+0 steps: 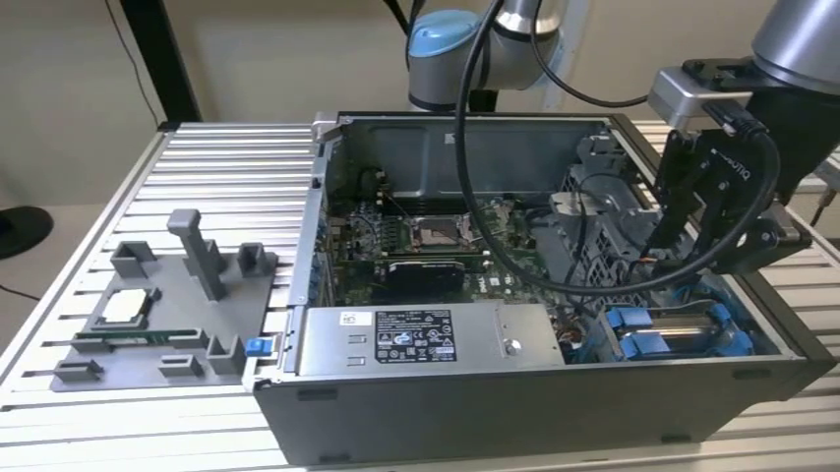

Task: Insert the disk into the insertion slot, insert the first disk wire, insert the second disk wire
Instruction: 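Insert the first disk wire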

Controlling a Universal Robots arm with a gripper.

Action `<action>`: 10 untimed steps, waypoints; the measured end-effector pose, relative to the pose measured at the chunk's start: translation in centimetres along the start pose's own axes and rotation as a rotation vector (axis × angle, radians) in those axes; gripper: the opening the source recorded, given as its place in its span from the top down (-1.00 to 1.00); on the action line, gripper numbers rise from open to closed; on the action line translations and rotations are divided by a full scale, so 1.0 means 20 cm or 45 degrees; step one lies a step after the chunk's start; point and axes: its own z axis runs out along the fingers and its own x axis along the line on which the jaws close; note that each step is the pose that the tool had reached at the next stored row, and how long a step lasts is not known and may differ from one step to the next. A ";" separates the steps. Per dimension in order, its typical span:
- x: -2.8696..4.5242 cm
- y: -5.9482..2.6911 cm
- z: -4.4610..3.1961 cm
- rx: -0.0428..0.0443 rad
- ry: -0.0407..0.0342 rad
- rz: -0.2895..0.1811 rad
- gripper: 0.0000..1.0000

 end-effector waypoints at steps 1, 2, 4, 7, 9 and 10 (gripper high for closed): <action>-0.001 0.000 0.002 -0.006 0.0033 0.000 -1.00; -0.001 0.000 0.003 -0.013 0.0062 0.001 -1.00; 0.000 0.000 0.003 -0.019 0.0080 0.001 -1.00; -0.001 -0.001 0.004 -0.019 0.0077 0.001 -1.00; -0.001 -0.002 0.004 -0.019 0.0076 0.001 -1.00; -0.001 -0.004 0.003 -0.019 0.0076 0.001 -1.00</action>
